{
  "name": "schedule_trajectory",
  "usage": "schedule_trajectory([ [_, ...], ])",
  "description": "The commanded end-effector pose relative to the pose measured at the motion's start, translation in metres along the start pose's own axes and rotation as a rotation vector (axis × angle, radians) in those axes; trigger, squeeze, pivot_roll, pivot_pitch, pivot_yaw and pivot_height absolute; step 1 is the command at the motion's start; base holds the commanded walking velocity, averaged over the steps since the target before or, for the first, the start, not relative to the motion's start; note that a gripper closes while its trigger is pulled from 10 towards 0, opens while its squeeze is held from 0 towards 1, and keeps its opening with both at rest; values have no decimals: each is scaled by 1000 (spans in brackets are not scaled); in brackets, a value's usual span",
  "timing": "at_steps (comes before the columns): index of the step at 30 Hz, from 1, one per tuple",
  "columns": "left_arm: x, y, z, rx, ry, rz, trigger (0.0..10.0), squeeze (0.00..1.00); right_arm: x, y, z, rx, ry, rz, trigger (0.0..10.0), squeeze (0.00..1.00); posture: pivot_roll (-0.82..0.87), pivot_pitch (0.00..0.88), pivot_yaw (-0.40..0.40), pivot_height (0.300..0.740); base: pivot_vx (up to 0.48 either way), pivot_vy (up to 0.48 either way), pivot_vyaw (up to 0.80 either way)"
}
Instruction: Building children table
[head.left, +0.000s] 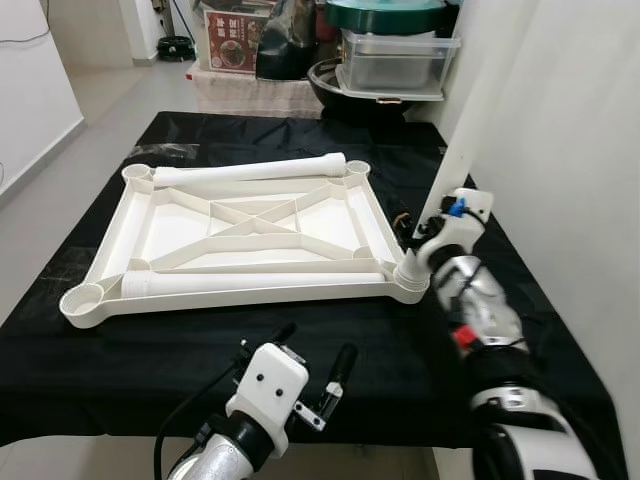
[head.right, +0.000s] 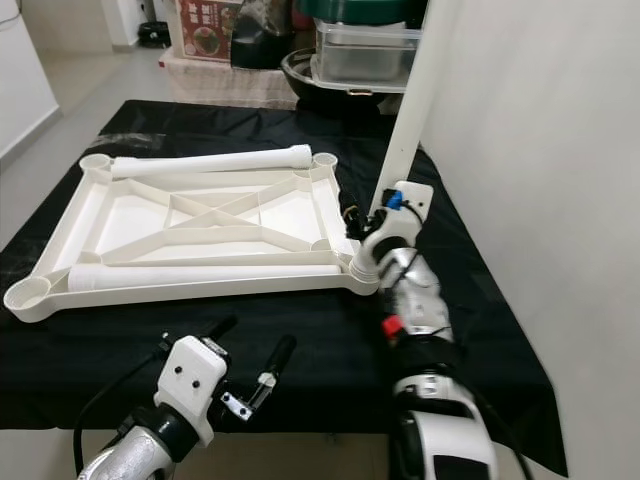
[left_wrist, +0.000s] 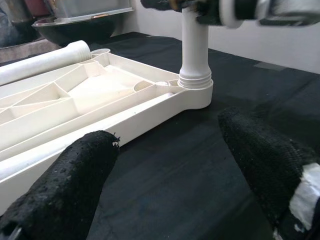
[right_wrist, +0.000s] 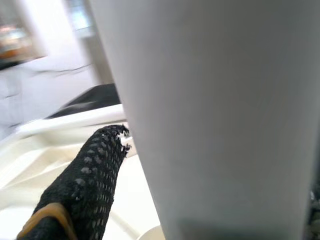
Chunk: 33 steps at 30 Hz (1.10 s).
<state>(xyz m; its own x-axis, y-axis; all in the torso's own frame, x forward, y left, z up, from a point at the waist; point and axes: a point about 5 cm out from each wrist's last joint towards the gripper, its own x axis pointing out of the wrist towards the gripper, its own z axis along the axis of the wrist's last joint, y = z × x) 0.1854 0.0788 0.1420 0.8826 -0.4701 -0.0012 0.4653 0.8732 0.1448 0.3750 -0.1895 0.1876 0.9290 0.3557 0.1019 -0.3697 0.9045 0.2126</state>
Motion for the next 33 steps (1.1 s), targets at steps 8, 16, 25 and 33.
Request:
schedule_trajectory([
  [8,-1,-1,-3,9,9,-7,10000,0,-16,33,2,44,202,762,10000,0,155,13,-73,740,0,0,0],
  [16,-1,-1,-4,11,13,-4,10000,0,-8,55,-2,-13,254,967,0,0,168,22,-81,740,0,0,0],
  [25,-1,-1,-4,11,13,-4,10000,0,8,52,-4,-79,139,687,0,0,158,27,-77,740,0,0,0],
  [33,-1,-1,-4,8,13,-11,10000,0,19,19,-7,-105,40,1,0,0,145,32,-68,740,0,0,0],
])
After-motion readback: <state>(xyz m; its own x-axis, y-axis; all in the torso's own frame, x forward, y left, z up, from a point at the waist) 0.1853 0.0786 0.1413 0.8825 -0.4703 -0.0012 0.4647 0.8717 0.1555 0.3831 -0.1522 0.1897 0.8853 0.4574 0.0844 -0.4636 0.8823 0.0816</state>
